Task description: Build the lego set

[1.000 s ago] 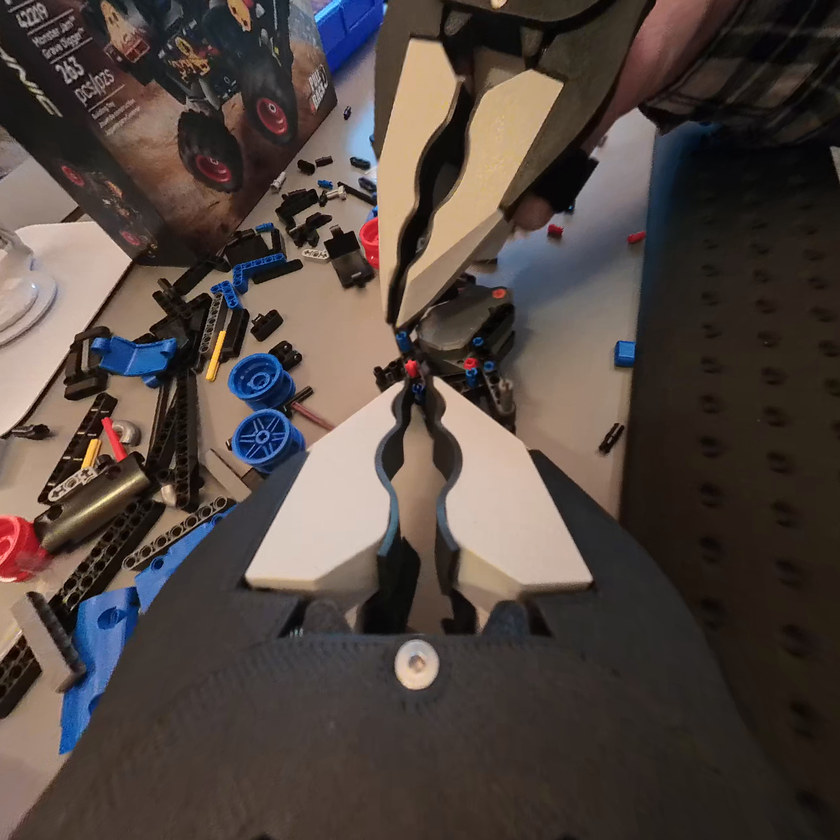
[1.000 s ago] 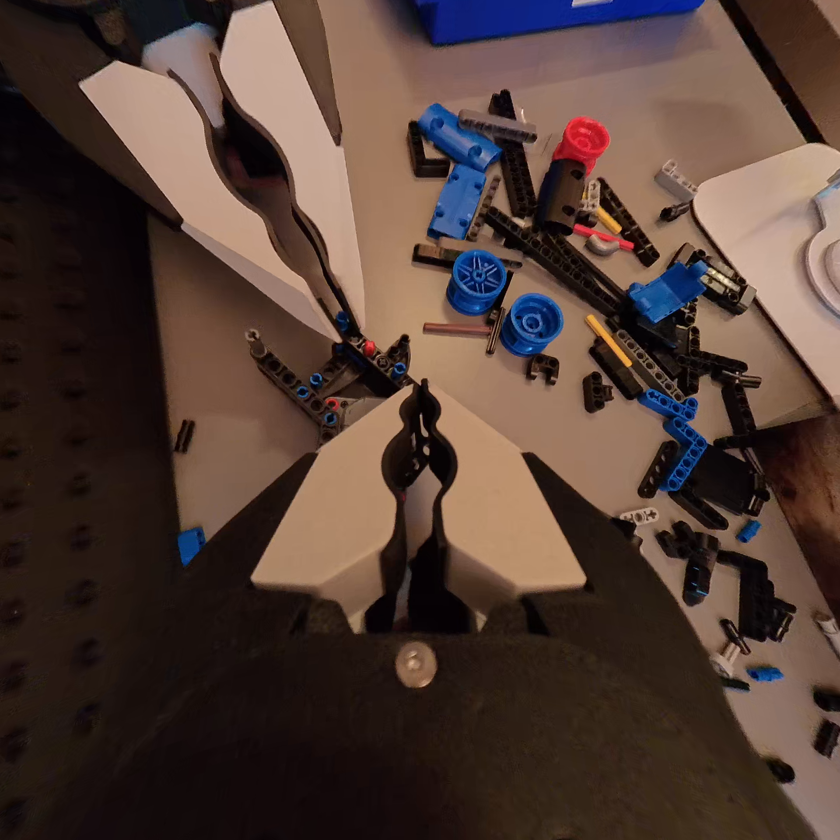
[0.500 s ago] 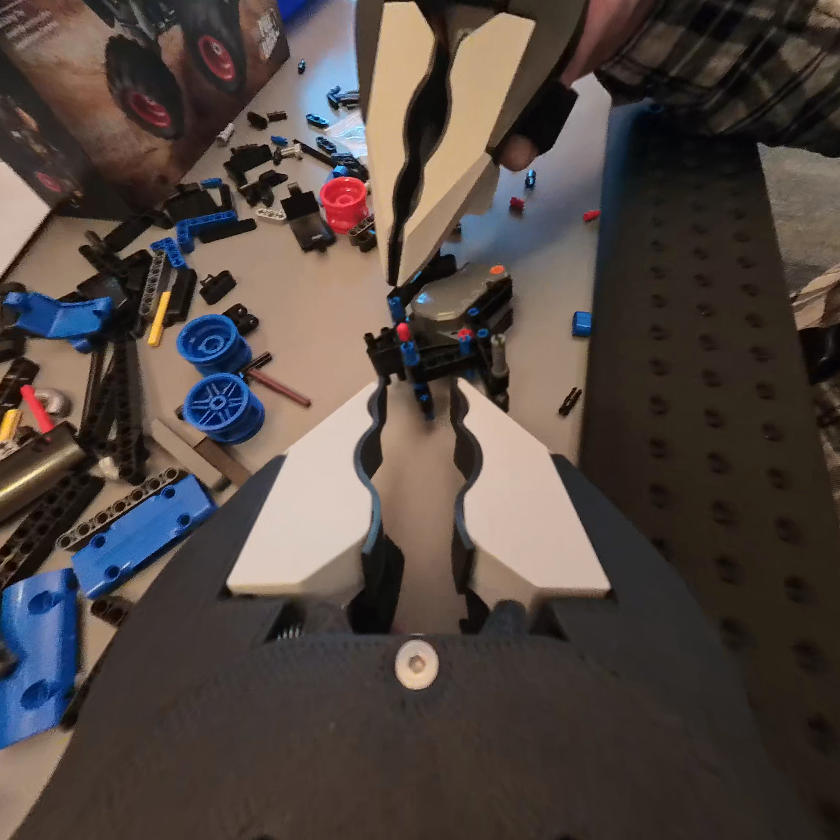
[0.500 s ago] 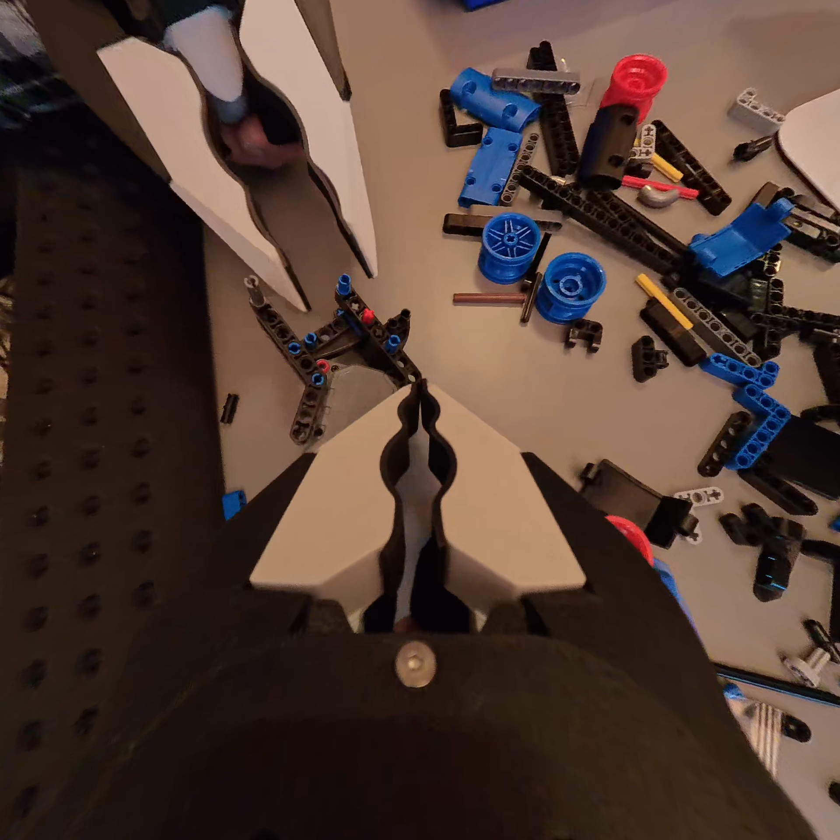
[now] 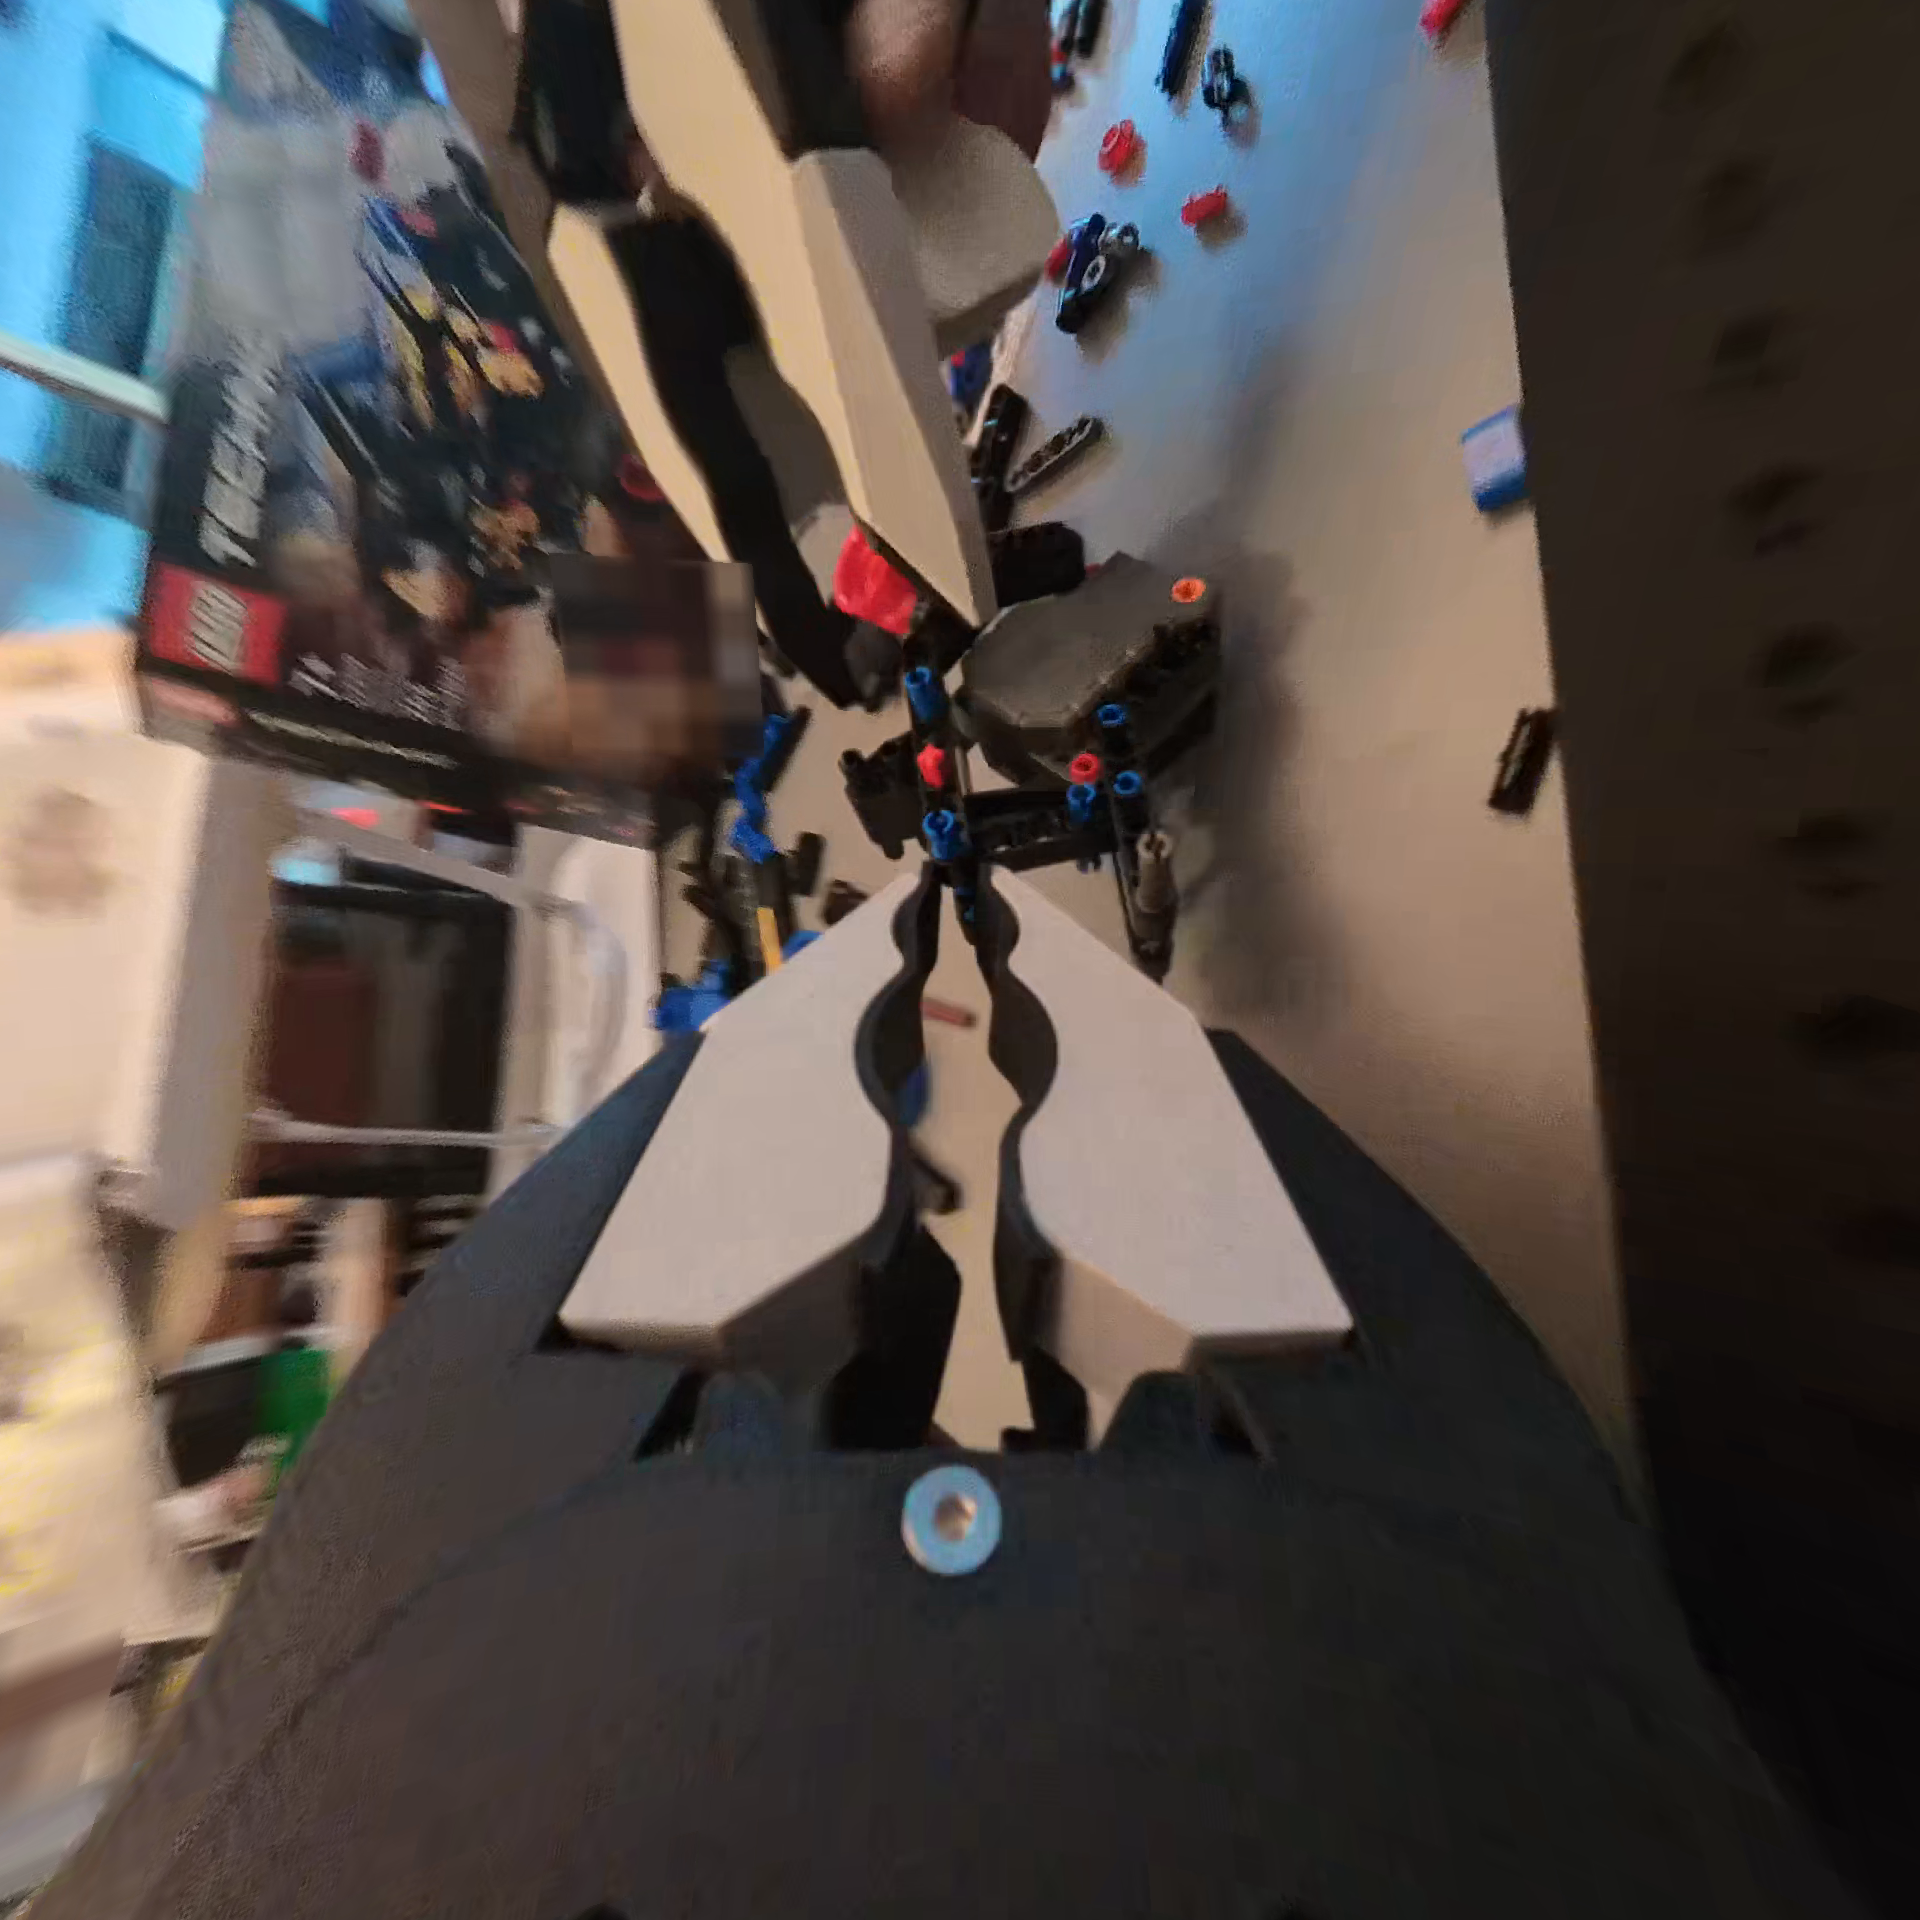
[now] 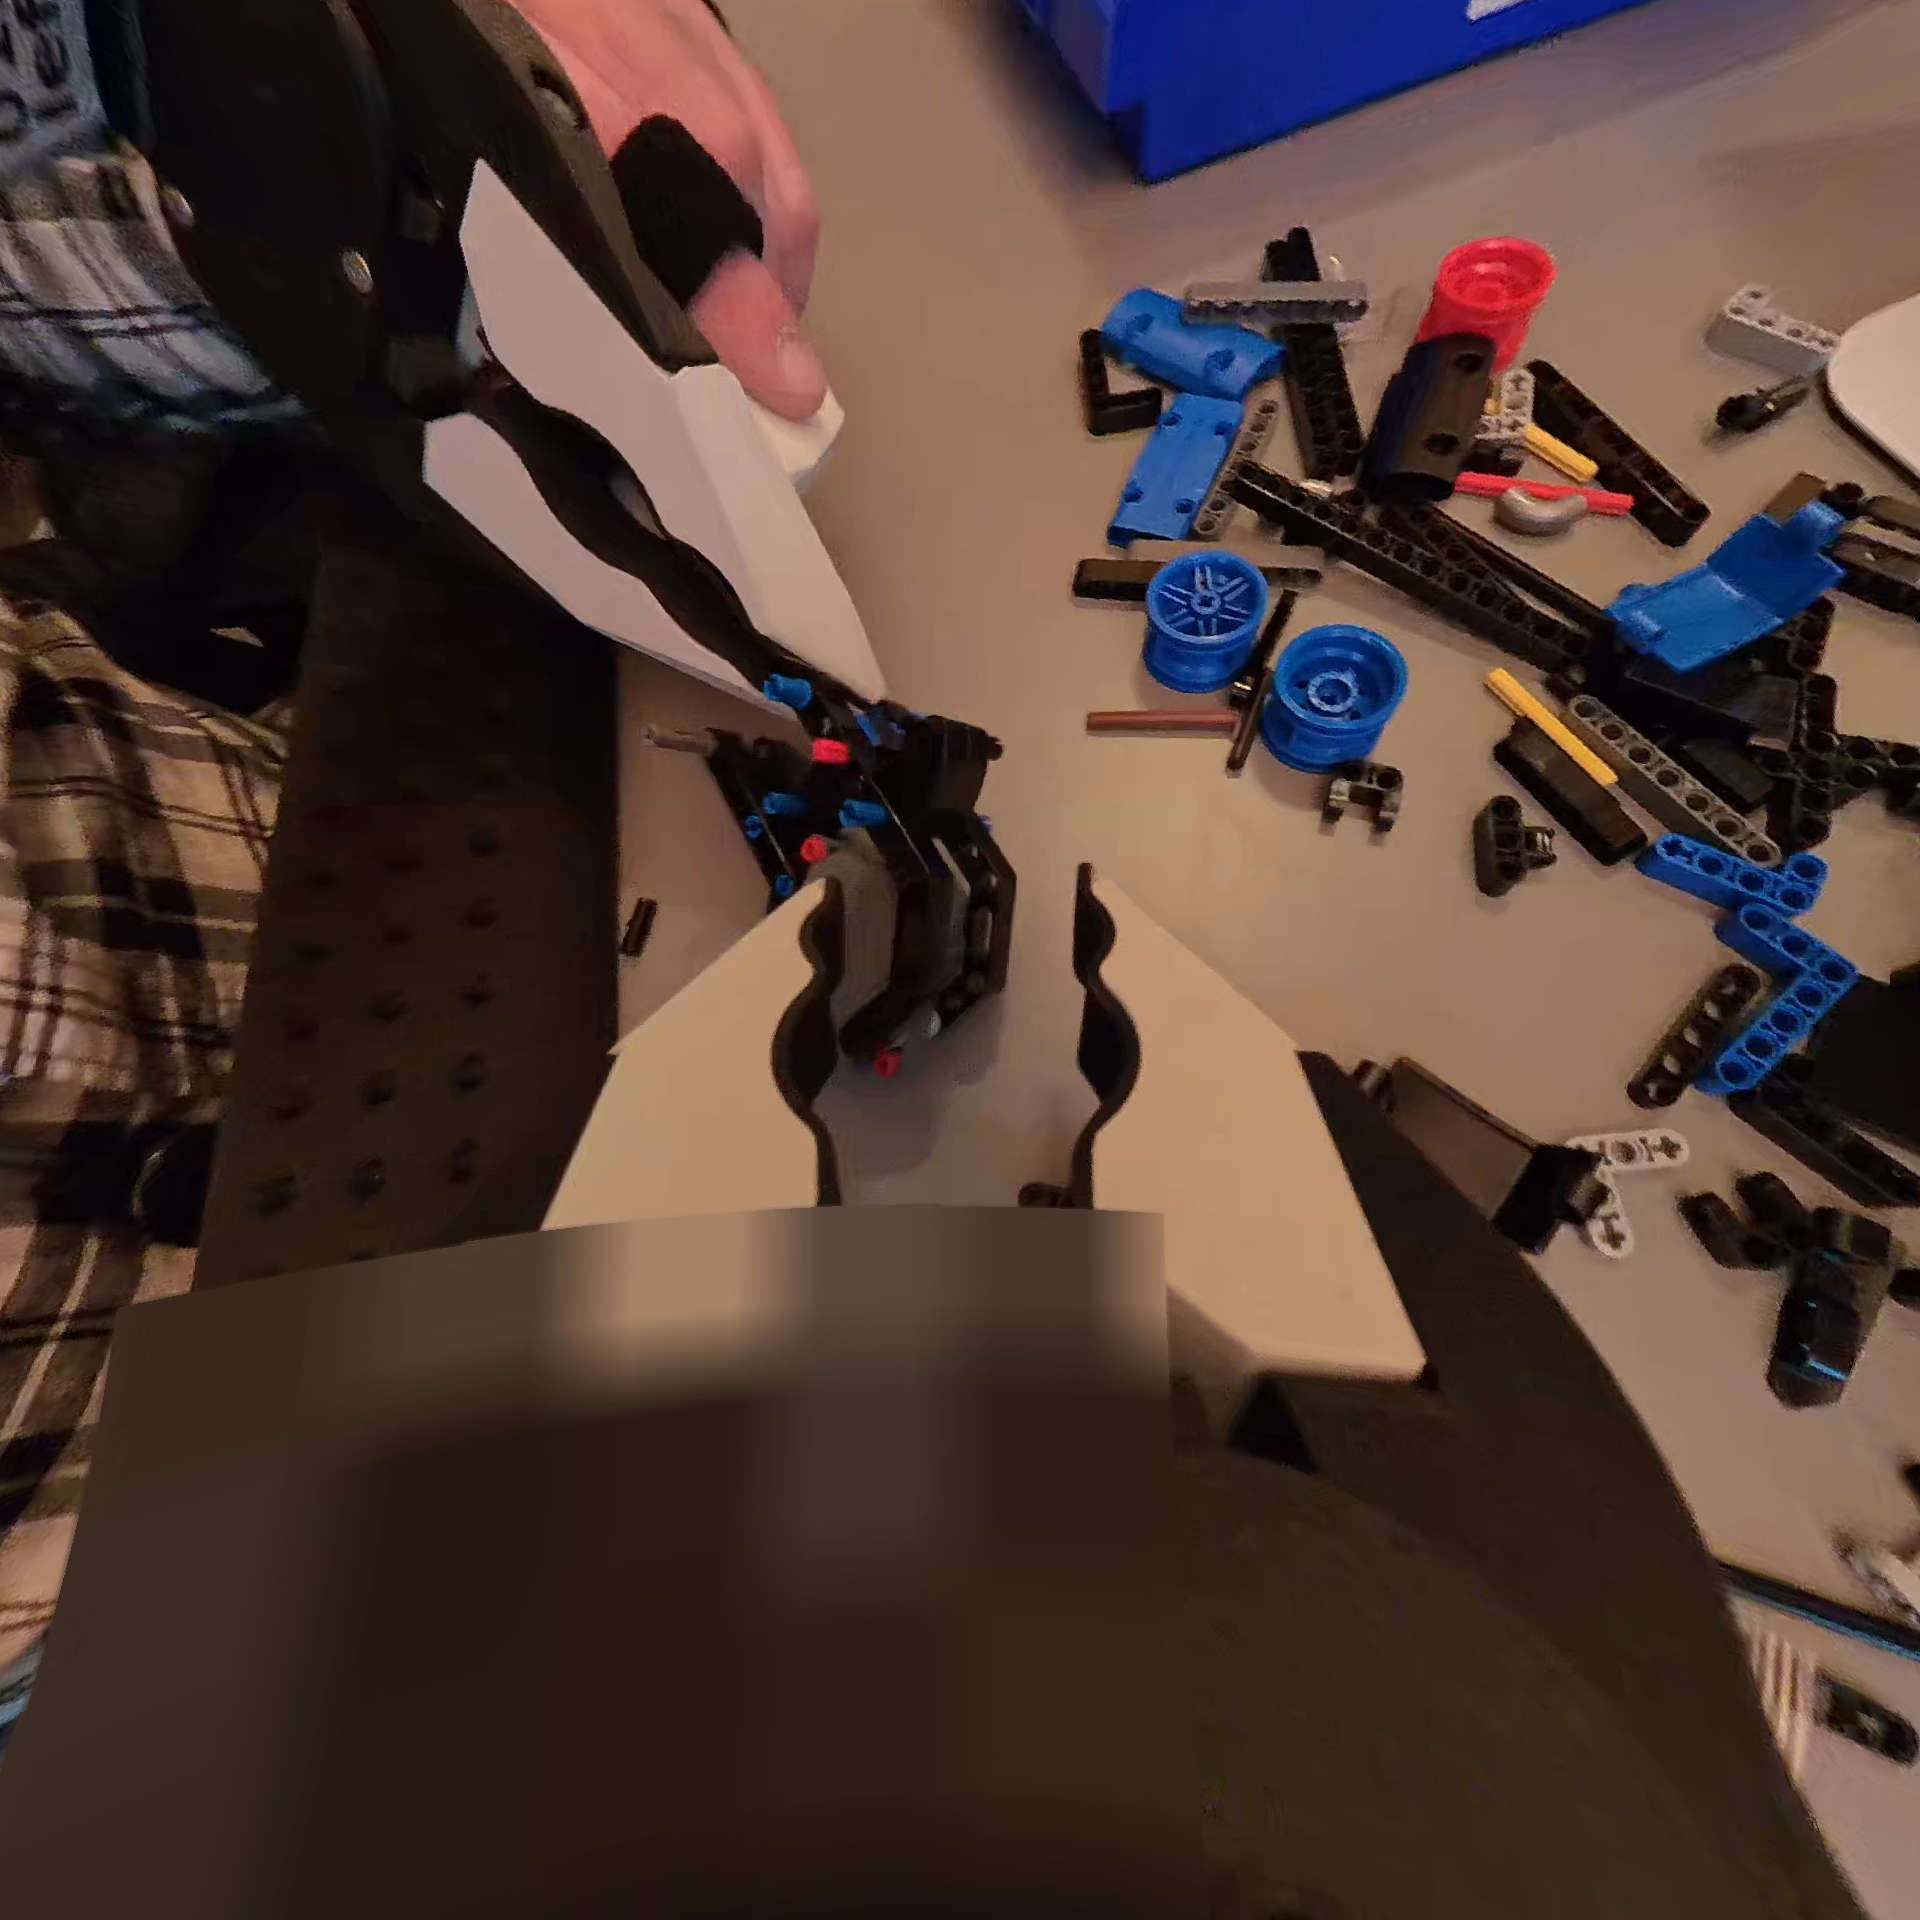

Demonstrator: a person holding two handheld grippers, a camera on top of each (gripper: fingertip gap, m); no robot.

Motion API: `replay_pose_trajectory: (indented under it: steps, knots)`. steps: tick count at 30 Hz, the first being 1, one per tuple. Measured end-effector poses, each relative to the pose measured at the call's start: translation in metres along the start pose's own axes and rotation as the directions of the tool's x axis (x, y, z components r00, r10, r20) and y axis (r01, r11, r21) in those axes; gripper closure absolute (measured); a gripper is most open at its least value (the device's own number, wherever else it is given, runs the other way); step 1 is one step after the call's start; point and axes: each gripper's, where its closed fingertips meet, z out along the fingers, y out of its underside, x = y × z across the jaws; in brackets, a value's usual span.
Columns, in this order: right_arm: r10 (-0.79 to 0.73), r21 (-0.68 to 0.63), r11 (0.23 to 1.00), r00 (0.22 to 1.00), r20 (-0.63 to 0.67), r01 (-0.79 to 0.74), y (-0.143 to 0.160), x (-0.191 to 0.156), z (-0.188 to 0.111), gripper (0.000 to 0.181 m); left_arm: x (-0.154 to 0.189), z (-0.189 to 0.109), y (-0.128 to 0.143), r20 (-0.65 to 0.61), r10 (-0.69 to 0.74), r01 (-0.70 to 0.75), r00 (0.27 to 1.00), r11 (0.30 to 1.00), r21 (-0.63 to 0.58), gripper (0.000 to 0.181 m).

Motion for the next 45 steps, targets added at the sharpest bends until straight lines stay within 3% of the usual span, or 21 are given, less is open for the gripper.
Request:
replay_pose_trajectory:
  steps: [2,6,9,12,16,19,23,28,45]
  knots:
    - [-0.028,-0.017,0.999,0.999,0.037,0.029,0.003,-0.006,0.003,0.128,-0.003,0.001,-0.004,0.08,0.188,-0.186,0.979,0.982,-0.031,0.178]
    - [-0.105,-0.031,0.994,0.994,0.032,0.106,0.008,-0.007,0.012,0.14,-0.005,0.002,-0.009,0.163,0.342,-0.34,0.925,0.94,-0.038,0.178]
    - [-0.221,0.005,0.975,0.973,-0.067,0.222,0.001,-0.002,0.008,0.148,-0.012,0.0,0.0,0.198,0.301,-0.295,0.933,0.953,-0.06,0.172]
    - [-0.358,-0.017,0.933,0.921,-0.155,0.36,0.001,-0.002,0.006,0.149,-0.014,-0.005,0.012,0.144,0.088,-0.086,0.986,0.996,-0.02,0.145]
    - [-0.459,-0.043,0.886,0.859,-0.226,0.462,0.001,-0.003,0.008,0.149,-0.003,-0.01,0.008,-0.068,-0.21,0.215,0.975,0.973,0.088,0.132]
    - [-0.531,-0.076,0.844,0.809,-0.25,0.531,0.001,-0.006,0.011,0.149,0.0,-0.006,0.003,-0.145,-0.284,0.3,0.948,0.948,0.105,0.126]
    - [-0.565,-0.075,0.821,0.786,-0.25,0.566,0.001,-0.009,0.013,0.149,0.017,0.008,0.011,-0.241,-0.255,0.273,0.936,0.961,0.043,0.129]
    - [-0.574,-0.079,0.815,0.78,-0.251,0.574,0.002,-0.009,0.013,0.149,0.019,0.013,0.005,-0.287,-0.257,0.291,0.923,0.953,0.081,0.141]
    - [-0.545,-0.088,0.836,0.805,-0.234,0.541,0.004,-0.01,0.015,0.148,0.016,0.012,0.0,-0.279,-0.217,0.259,0.936,0.958,0.126,0.153]
